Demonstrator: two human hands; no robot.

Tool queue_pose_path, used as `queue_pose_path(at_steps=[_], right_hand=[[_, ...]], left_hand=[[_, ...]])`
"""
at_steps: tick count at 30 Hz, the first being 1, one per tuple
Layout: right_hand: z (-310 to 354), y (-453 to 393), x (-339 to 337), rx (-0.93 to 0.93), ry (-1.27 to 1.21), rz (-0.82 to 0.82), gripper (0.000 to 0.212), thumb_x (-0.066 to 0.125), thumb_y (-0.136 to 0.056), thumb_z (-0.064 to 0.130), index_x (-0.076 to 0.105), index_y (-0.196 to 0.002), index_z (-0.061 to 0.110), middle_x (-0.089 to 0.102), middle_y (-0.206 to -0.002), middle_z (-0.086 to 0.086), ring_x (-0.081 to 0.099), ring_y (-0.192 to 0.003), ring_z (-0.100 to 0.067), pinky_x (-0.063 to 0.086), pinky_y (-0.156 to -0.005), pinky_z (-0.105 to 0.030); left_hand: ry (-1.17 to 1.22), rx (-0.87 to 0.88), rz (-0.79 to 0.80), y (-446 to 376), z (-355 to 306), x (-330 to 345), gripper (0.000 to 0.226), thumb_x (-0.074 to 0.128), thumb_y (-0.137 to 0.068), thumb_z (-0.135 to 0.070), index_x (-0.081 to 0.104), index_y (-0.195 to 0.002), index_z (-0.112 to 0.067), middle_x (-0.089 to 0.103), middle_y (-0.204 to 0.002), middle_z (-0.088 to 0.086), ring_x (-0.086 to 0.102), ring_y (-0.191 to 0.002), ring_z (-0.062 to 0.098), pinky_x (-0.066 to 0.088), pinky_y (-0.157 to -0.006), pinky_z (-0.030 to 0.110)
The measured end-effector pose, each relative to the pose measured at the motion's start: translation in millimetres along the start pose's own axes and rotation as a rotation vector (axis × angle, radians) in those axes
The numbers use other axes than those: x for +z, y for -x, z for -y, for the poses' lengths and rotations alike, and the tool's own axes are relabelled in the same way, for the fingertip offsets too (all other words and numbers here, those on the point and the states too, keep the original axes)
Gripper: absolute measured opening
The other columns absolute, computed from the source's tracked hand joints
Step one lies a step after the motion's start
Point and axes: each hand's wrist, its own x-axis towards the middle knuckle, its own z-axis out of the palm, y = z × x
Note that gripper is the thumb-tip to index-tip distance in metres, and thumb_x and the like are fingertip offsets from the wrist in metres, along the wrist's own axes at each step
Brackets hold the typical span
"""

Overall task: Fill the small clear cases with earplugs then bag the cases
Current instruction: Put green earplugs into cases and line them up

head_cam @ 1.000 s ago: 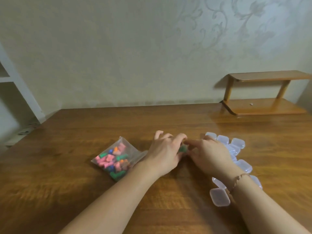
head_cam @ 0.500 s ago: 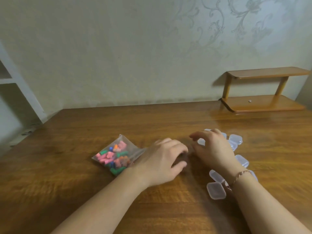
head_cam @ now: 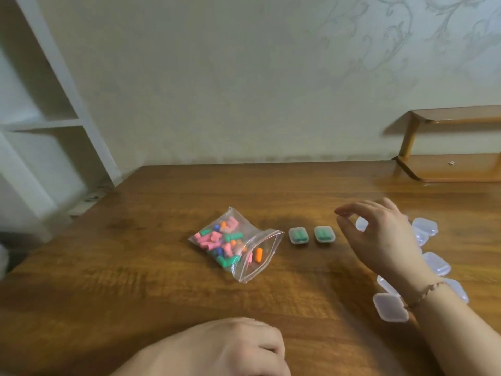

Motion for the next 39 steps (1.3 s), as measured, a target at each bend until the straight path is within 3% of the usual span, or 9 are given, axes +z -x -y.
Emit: queue_pose_path(at_steps=[4, 7, 13, 18, 22, 26, 31, 35, 39], right_hand=[[1.1, 1.3, 3.1, -0.006, -0.013, 0.007, 0.013, 0.064, -0.089, 0.029, 0.072, -0.099, 0.028, 0.068, -0.094, 0.013, 0.046, -0.096, -0.01, 0.04, -0.067, -0.027], [0.9, 2.0, 4.0, -0.027, -0.016, 0.002, 0.012, 0.065, -0.088, 0.029, 0.072, -0.098, 0.029, 0.067, -0.092, 0.015, 0.045, -0.094, -0.007, 0.039, -0.067, -0.027], [-1.3, 2.1, 6.4, -0.037, -0.031, -0.009, 0.01, 0.067, -0.087, 0.027, 0.073, -0.095, 0.028, 0.068, -0.091, 0.013, 0.046, -0.095, -0.009, 0.04, -0.068, -0.029], [-1.8, 2.2, 7.0, -0.05, -0.031, -0.003, 0.01, 0.067, -0.087, 0.028, 0.073, -0.094, 0.028, 0.067, -0.091, 0.014, 0.046, -0.095, -0.007, 0.039, -0.067, -0.027], [0.9, 3.0, 6.3, -0.067, -0.04, 0.017, 0.011, 0.066, -0.086, 0.029, 0.073, -0.095, 0.028, 0.065, -0.091, 0.016, 0.048, -0.095, -0.008, 0.042, -0.066, -0.027], [7.5, 5.9, 3.9, -0.108, -0.065, 0.037, 0.012, 0.067, -0.085, 0.027, 0.073, -0.095, 0.028, 0.066, -0.09, 0.016, 0.051, -0.091, -0.009, 0.046, -0.065, -0.028], [33.2, 15.4, 3.5, -0.245, -0.105, 0.137, 0.012, 0.071, -0.083, 0.025, 0.074, -0.093, 0.031, 0.057, -0.074, 0.024, 0.052, -0.072, -0.002, 0.042, -0.054, -0.017], [60.8, 20.7, 14.4, -0.356, -0.068, 0.22, 0.006, 0.068, -0.083, 0.036, 0.071, -0.088, 0.038, 0.053, -0.068, 0.022, 0.048, -0.064, 0.0, 0.039, -0.05, -0.014], [74.4, 16.1, 31.2, -0.367, -0.001, 0.289, 0.027, 0.049, -0.084, 0.056, 0.071, -0.091, 0.042, 0.058, -0.102, 0.017, 0.052, -0.091, -0.008, 0.049, -0.06, -0.022]], left_hand=[[0.09, -0.135, -0.026, -64.1, 64.8, -101.1, 0.018, 0.062, -0.093, -0.045, 0.071, -0.092, -0.03, 0.059, -0.09, -0.018, 0.048, -0.092, -0.003, 0.033, -0.091, 0.014], [-0.113, -0.437, -0.307, -102.3, 73.7, -141.2, 0.013, 0.067, -0.087, -0.039, 0.07, -0.087, -0.027, 0.06, -0.089, -0.014, 0.053, -0.092, 0.004, 0.044, -0.092, 0.027], [-0.35, -0.673, -0.146, -127.7, 102.5, -142.5, 0.02, 0.071, -0.084, -0.041, 0.077, -0.089, -0.023, 0.07, -0.099, 0.0, 0.062, -0.106, 0.024, 0.048, -0.09, 0.044], [-0.449, -0.655, -0.118, -129.7, 103.7, -130.4, 0.027, 0.064, -0.087, -0.045, 0.078, -0.088, -0.021, 0.07, -0.099, 0.002, 0.06, -0.113, 0.028, 0.042, -0.09, 0.046], [-0.41, -0.676, -0.131, -127.5, 104.6, -131.0, 0.032, 0.058, -0.088, -0.05, 0.076, -0.089, -0.024, 0.07, -0.102, -0.001, 0.058, -0.119, 0.027, 0.043, -0.094, 0.047], [-0.212, -0.577, -0.298, -116.0, 101.6, -132.3, 0.032, 0.053, -0.084, -0.052, 0.074, -0.086, -0.028, 0.065, -0.092, -0.007, 0.062, -0.103, 0.018, 0.05, -0.089, 0.04], [0.119, -0.687, -0.645, -95.0, 135.9, -137.8, 0.012, 0.066, -0.085, -0.012, 0.072, -0.094, -0.017, 0.059, -0.095, -0.01, 0.059, -0.091, 0.005, 0.055, -0.072, 0.022], [0.106, -0.965, -0.481, -78.6, 170.8, -143.5, 0.019, 0.07, -0.087, -0.018, 0.07, -0.104, -0.025, 0.057, -0.112, -0.016, 0.048, -0.105, 0.0, 0.043, -0.084, 0.014], [0.212, -1.056, -0.45, -73.5, 184.1, -142.3, 0.022, 0.069, -0.089, -0.024, 0.067, -0.11, -0.03, 0.056, -0.127, -0.014, 0.042, -0.117, 0.0, 0.04, -0.097, 0.021]])
